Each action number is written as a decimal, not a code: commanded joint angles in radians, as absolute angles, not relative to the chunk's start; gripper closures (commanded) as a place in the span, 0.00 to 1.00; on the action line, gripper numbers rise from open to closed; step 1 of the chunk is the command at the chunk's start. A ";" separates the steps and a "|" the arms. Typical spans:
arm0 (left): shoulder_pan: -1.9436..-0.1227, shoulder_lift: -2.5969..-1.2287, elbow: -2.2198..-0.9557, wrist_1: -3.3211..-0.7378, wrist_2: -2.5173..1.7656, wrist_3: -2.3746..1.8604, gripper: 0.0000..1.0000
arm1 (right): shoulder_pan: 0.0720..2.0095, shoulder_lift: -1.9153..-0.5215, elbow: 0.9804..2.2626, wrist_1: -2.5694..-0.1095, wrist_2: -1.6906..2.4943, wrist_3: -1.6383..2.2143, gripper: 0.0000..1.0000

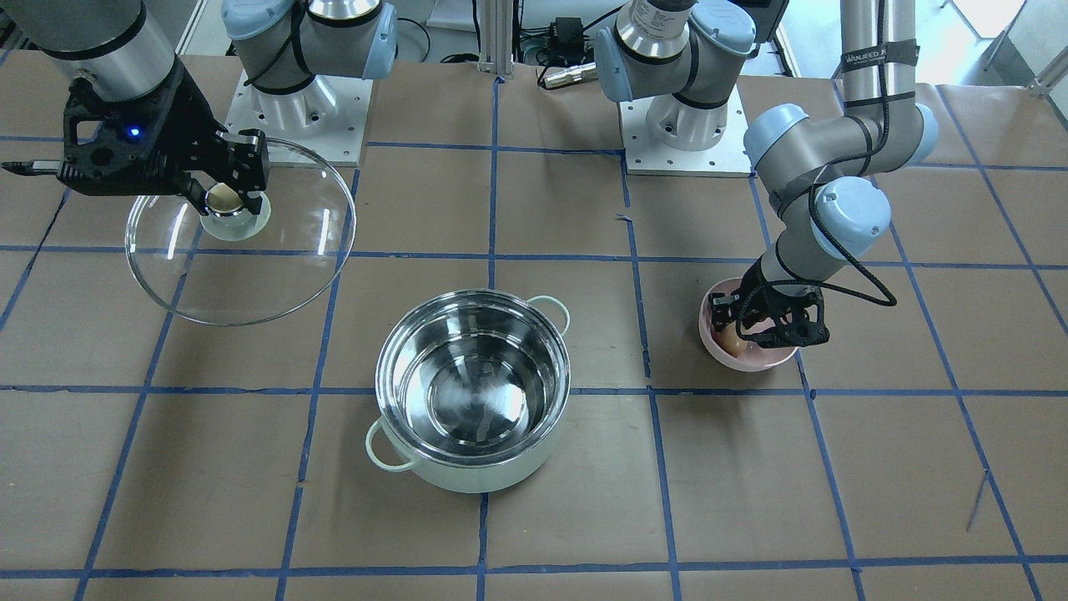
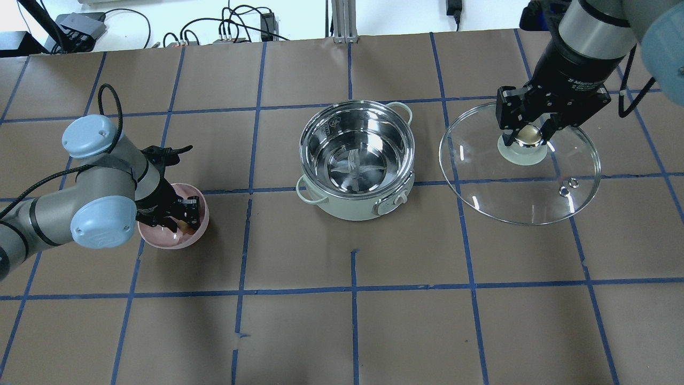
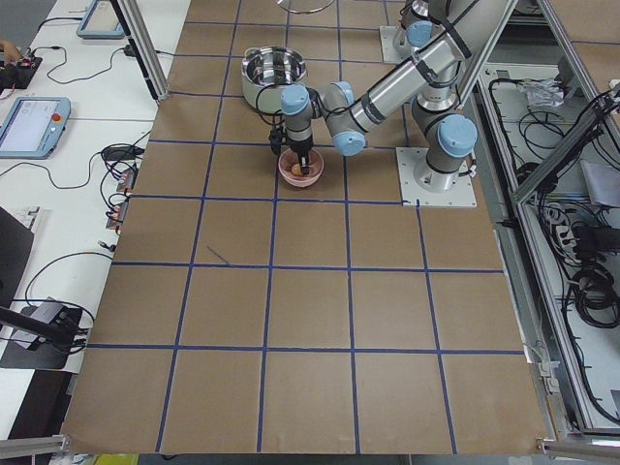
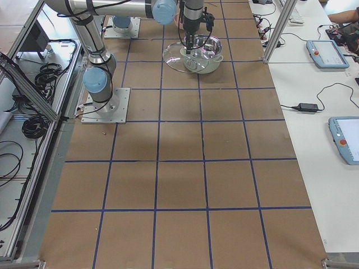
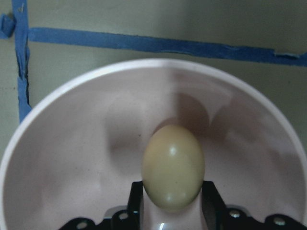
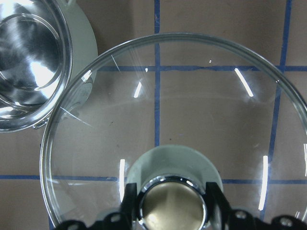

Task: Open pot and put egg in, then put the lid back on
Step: 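Close the left gripper around the egg in the pink bowl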

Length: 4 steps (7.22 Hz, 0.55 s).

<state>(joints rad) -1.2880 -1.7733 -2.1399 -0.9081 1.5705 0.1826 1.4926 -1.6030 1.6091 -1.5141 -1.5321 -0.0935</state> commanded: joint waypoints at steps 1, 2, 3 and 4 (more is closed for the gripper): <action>-1.287 -1.773 -2.140 -0.908 1.574 0.183 0.50 | 1.493 -1.603 1.609 -1.514 -1.531 -0.095 0.75; -1.289 -1.773 -2.138 -0.905 1.580 0.184 0.50 | 1.493 -1.603 1.614 -1.514 -1.532 -0.095 0.75; -1.289 -1.772 -2.140 -0.905 1.577 0.186 0.50 | 1.493 -1.603 1.614 -1.514 -1.532 -0.094 0.75; -1.287 -1.770 -2.140 -0.896 1.571 0.190 0.50 | 1.493 -1.603 1.614 -1.514 -1.531 -0.094 0.75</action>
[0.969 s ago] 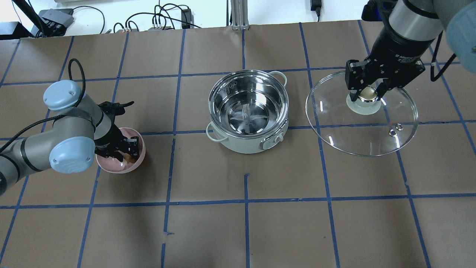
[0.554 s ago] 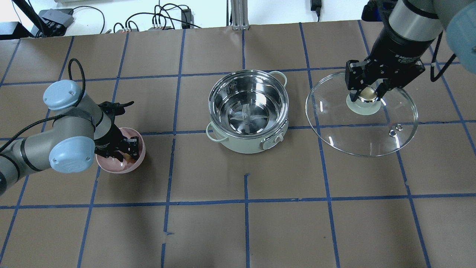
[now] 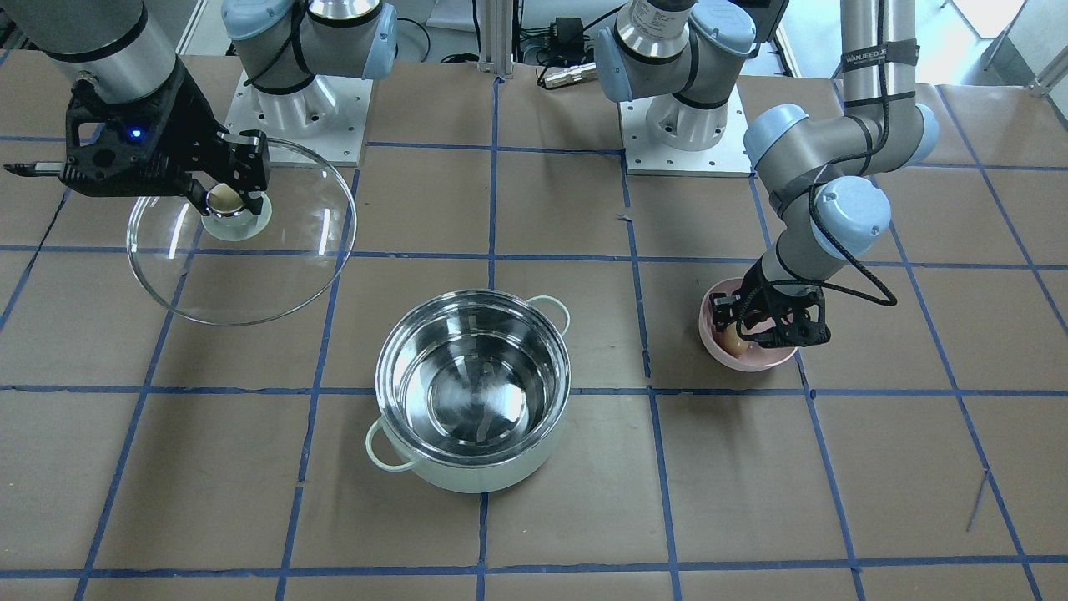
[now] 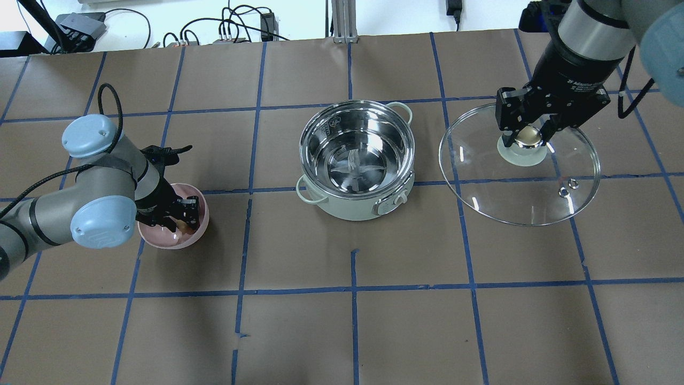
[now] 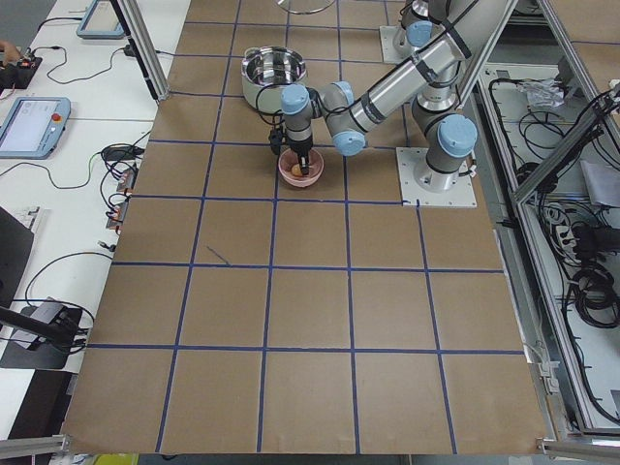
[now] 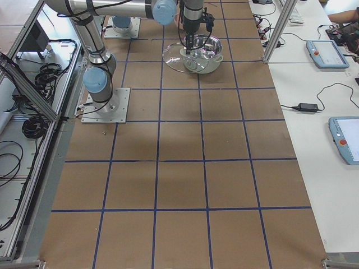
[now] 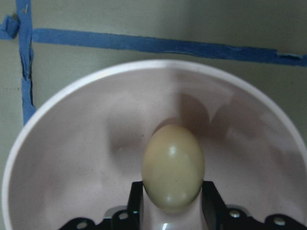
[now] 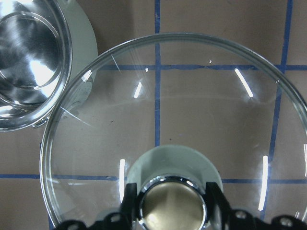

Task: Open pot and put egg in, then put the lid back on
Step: 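Close the left gripper around the egg in the pink bowl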

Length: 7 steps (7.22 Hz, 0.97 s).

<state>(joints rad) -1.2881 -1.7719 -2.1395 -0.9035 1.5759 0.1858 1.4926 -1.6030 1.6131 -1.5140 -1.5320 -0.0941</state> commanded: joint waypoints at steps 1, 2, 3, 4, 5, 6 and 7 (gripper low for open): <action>-1.289 -1.769 -2.140 -0.878 1.571 0.195 0.50 | 1.493 -1.603 1.614 -1.514 -1.531 -0.094 0.75; -1.287 -1.770 -2.140 -0.876 1.574 0.198 0.49 | 1.493 -1.603 1.614 -1.514 -1.531 -0.094 0.75; -1.287 -1.770 -2.138 -0.876 1.577 0.198 0.48 | 1.493 -1.603 1.614 -1.514 -1.531 -0.097 0.74; -1.289 -1.770 -2.140 -0.876 1.578 0.199 0.42 | 1.493 -1.603 1.614 -1.514 -1.532 -0.100 0.74; -1.289 -1.772 -2.138 -0.876 1.578 0.201 0.39 | 1.493 -1.603 1.614 -1.514 -1.531 -0.097 0.74; -1.289 -1.773 -2.137 -0.874 1.578 0.201 0.36 | 1.491 -1.603 1.615 -1.514 -1.532 -0.100 0.74; -1.287 -1.775 -2.134 -0.874 1.578 0.202 0.37 | 1.491 -1.603 1.615 -1.514 -1.531 -0.101 0.74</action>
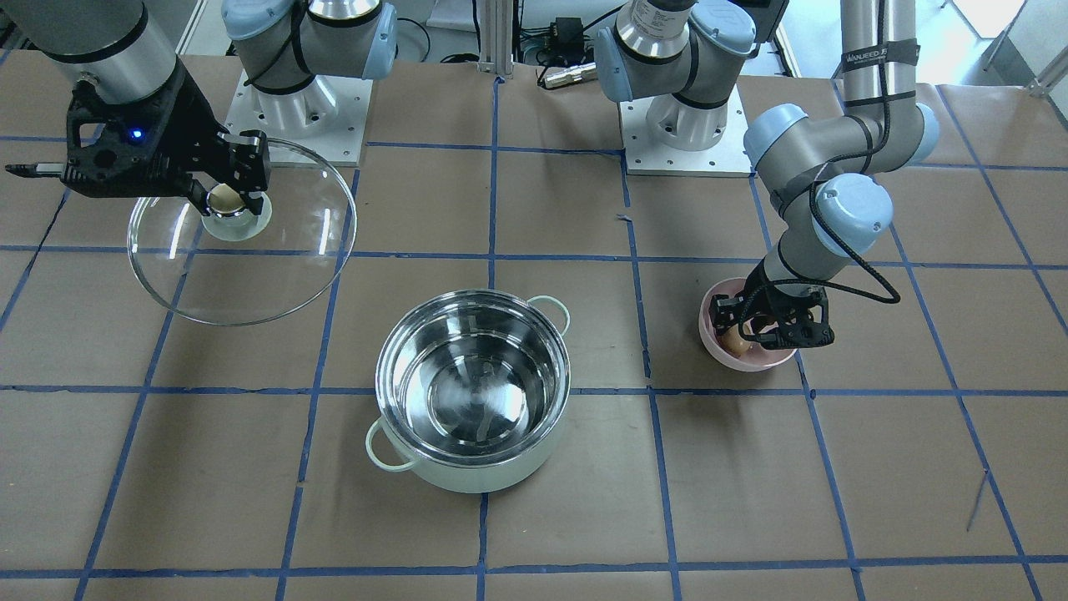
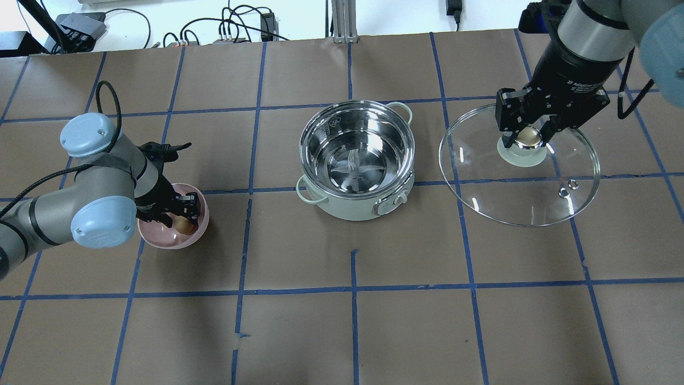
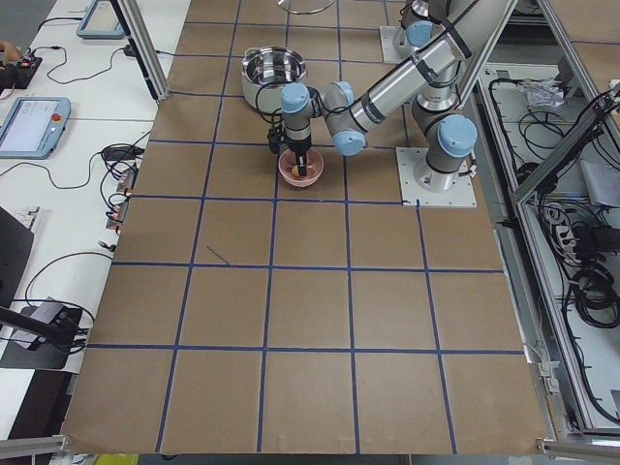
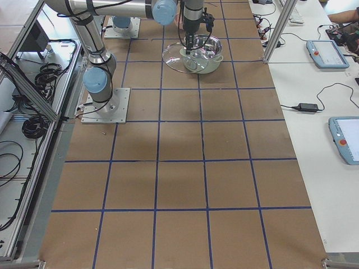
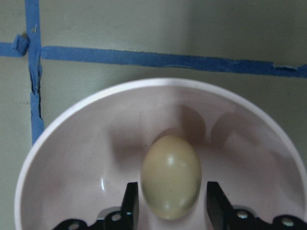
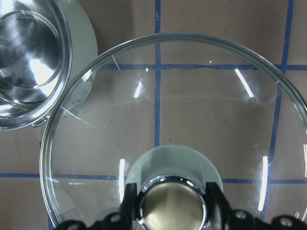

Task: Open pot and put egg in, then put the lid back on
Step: 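Close the left gripper around the egg in the pink bowl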

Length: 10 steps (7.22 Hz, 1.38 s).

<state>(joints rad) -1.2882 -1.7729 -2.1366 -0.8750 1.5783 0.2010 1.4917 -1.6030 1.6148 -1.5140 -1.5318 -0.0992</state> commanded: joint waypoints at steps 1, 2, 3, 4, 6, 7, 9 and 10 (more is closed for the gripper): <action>-1.287 -1.775 -2.132 -0.871 1.578 0.202 0.38 | 1.491 -1.603 1.617 -1.514 -1.531 -0.101 0.74; -1.289 -1.776 -2.138 -0.838 1.578 0.207 0.38 | 1.491 -1.603 1.617 -1.514 -1.531 -0.101 0.74; -1.289 -1.776 -2.140 -0.833 1.577 0.210 0.38 | 1.493 -1.603 1.617 -1.514 -1.531 -0.097 0.74; -1.289 -1.776 -2.140 -0.833 1.577 0.210 0.38 | 1.491 -1.603 1.617 -1.514 -1.531 -0.100 0.74; -1.287 -1.776 -2.140 -0.833 1.577 0.210 0.38 | 1.493 -1.603 1.617 -1.514 -1.531 -0.097 0.74; -1.287 -1.782 -2.140 -0.828 1.575 0.210 0.41 | 1.493 -1.603 1.617 -1.514 -1.531 -0.097 0.74; -1.289 -1.784 -2.138 -0.825 1.572 0.216 0.70 | 1.491 -1.603 1.618 -1.514 -1.531 -0.100 0.74; -1.287 -1.784 -2.137 -0.827 1.571 0.216 0.78 | 1.493 -1.603 1.618 -1.514 -1.531 -0.097 0.74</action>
